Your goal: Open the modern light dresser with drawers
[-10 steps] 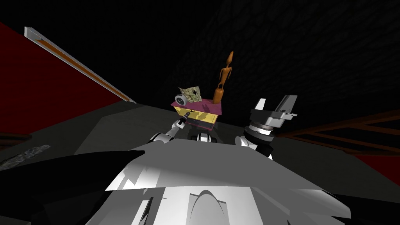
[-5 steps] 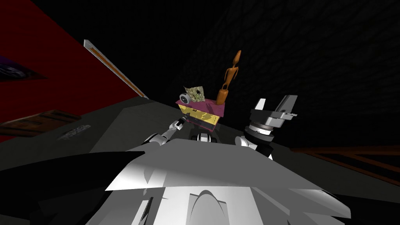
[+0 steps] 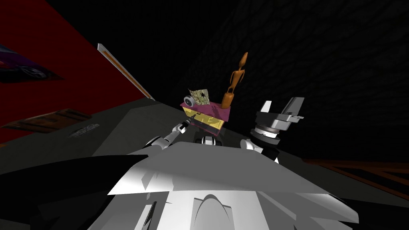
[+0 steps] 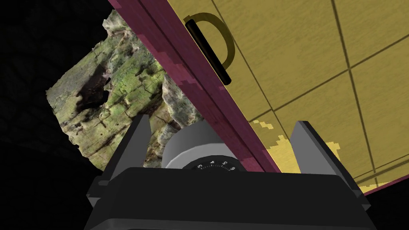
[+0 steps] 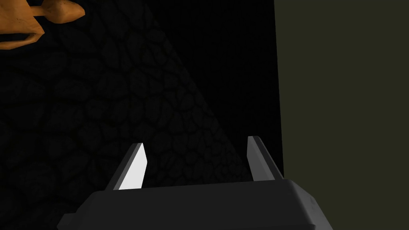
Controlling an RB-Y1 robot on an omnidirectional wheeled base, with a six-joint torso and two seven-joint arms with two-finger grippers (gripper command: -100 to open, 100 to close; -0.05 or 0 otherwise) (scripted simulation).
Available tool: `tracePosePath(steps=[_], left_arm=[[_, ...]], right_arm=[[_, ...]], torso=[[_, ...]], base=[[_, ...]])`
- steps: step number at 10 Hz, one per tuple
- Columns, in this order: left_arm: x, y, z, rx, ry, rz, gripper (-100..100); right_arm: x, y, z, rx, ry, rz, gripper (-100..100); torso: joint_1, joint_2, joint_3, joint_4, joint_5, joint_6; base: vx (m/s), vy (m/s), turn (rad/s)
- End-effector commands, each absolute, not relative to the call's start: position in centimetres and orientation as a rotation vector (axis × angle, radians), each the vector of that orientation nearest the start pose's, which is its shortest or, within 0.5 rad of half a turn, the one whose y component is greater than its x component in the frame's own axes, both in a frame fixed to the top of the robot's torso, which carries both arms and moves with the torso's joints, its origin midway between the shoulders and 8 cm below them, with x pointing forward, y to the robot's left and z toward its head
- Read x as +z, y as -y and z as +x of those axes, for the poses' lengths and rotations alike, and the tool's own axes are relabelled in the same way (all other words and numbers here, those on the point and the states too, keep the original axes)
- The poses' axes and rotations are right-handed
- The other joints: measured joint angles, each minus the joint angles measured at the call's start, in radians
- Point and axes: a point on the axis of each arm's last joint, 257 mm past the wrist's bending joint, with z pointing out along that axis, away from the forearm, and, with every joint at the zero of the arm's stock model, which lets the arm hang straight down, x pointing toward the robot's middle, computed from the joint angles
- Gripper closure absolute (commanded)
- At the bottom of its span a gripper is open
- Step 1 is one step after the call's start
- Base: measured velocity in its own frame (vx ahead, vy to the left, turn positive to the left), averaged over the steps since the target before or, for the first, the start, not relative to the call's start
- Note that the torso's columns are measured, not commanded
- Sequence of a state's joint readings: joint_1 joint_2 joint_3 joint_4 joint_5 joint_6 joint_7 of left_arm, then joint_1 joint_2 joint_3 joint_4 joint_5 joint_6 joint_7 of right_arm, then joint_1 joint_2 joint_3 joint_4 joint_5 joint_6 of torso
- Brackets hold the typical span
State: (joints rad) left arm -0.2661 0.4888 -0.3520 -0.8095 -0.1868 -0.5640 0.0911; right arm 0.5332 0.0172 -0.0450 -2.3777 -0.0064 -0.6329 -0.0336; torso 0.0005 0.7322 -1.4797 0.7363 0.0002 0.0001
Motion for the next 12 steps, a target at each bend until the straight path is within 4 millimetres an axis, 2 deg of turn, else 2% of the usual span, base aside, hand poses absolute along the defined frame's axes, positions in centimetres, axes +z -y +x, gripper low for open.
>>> tracePosePath(steps=[1,5,6,7,8,10,12], left_arm=[[-35.2,-26.6,54.1,-0.965,-1.754,-0.534,-100],[-35.1,-27.6,52.6,-0.992,-1.769,-0.499,-100],[-35.1,-27.5,52.9,-0.984,-1.767,-0.506,-100],[-35.1,-27.0,53.5,-0.977,-1.759,-0.518,100],[-35.1,-26.9,53.6,-0.974,-1.757,-0.522,100],[-35.2,-26.6,53.9,-0.973,-1.756,-0.531,100],[-35.3,-25.2,53.9,-0.958,-1.746,-0.542,100]], right_arm=[[8.0,28.7,29.2,1.321,-0.452,0.508,0],[8.0,28.7,29.2,1.321,-0.452,0.508,0],[8.0,28.7,29.2,1.321,-0.452,0.508,0],[8.0,28.7,29.2,1.321,-0.452,0.507,0],[8.0,28.7,29.2,1.321,-0.452,0.507,0],[8.0,28.7,29.3,1.321,-0.452,0.507,0],[8.0,28.7,29.2,1.321,-0.452,0.507,0]], torso=[[0.000,0.001,0.001,0.000,0.000,0.000],[-0.004,0.006,0.004,0.002,-0.001,0.000],[-0.004,0.004,0.003,0.001,-0.001,0.000],[0.002,0.008,0.005,0.002,0.000,0.000],[0.007,0.015,0.009,0.004,0.002,0.000],[0.002,0.017,0.010,0.006,-0.001,-0.001],[-0.006,0.005,0.003,0.005,-0.004,0.000]], base=[[0.188,-0.050,-0.056],[0.124,-0.086,0.088],[0.063,-0.072,0.028],[-0.084,0.044,-0.157],[-0.126,0.117,-0.122],[-0.116,0.110,-0.078],[-0.058,0.080,-0.047]])
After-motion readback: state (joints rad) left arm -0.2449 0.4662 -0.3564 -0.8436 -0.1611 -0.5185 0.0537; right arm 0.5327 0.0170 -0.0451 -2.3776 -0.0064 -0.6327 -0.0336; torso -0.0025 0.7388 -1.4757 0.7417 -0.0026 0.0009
